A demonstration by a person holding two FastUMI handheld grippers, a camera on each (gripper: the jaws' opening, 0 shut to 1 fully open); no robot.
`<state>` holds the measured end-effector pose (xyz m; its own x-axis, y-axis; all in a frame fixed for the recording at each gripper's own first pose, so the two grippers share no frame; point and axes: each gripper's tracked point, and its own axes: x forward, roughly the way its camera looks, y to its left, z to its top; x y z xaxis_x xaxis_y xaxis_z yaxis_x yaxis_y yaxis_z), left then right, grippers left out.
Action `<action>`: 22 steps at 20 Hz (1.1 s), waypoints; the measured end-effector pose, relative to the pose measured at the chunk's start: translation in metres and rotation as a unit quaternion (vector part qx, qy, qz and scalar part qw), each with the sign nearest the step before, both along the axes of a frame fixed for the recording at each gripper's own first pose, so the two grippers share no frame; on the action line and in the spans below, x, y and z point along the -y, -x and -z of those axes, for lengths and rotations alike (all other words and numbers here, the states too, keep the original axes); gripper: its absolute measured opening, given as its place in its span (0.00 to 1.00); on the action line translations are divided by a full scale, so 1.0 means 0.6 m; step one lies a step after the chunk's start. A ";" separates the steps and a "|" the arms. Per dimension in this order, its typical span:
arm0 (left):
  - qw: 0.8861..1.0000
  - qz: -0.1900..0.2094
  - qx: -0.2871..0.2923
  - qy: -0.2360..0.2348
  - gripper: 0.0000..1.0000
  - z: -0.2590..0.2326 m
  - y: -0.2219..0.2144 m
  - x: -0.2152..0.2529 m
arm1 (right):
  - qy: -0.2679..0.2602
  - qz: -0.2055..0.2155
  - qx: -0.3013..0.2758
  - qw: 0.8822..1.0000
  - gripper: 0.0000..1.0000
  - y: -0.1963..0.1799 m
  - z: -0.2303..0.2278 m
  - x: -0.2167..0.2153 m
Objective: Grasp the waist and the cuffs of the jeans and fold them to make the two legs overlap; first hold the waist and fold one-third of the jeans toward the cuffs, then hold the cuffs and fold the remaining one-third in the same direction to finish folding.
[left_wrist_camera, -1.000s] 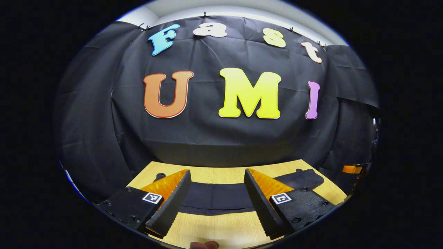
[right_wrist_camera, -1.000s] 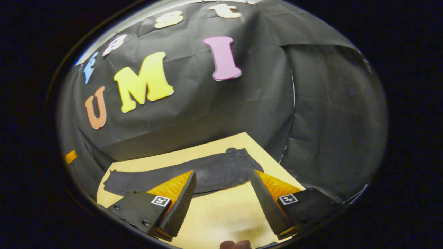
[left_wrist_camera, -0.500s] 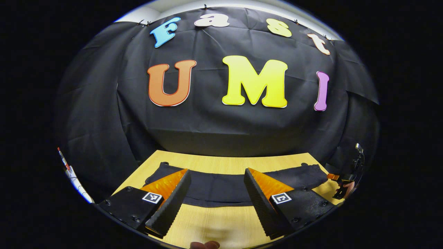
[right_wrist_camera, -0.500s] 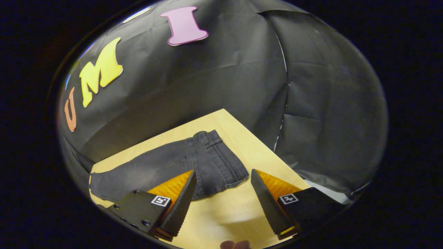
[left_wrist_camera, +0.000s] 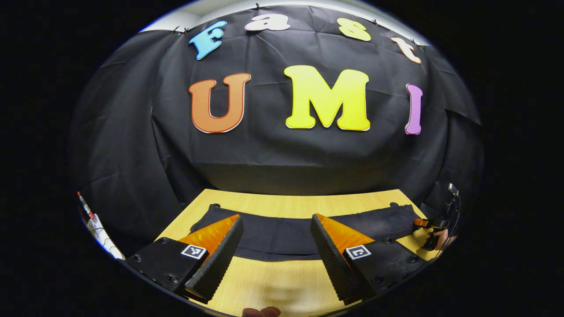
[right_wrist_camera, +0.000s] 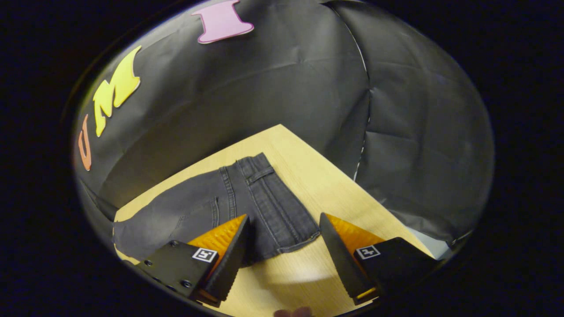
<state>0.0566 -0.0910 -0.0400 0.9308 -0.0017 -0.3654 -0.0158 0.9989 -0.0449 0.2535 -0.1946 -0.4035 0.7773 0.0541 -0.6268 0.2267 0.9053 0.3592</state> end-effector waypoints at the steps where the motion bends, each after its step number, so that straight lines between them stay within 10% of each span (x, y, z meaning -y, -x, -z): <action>1: 1.000 -0.005 -0.002 0.003 0.99 0.003 0.003 -0.009 | 0.006 -0.005 -0.005 1.000 0.96 0.010 0.001 0.000; 6: 0.999 -0.026 -0.013 0.027 0.99 0.020 0.022 -0.046 | -0.024 -0.001 -0.028 0.999 0.29 0.006 -0.011 -0.021; 9: 0.999 -0.036 -0.009 0.028 0.99 0.023 0.034 -0.080 | -0.012 -0.001 -0.042 0.999 0.12 0.012 -0.035 -0.020; 15: 0.997 -0.063 -0.001 0.049 0.99 0.037 0.053 -0.150 | 0.010 -0.011 -0.006 1.000 0.12 0.031 -0.166 -0.042; 22: 0.992 -0.091 0.007 0.082 0.99 0.067 0.079 -0.222 | 0.037 -0.076 0.071 0.994 0.12 0.032 -0.376 -0.238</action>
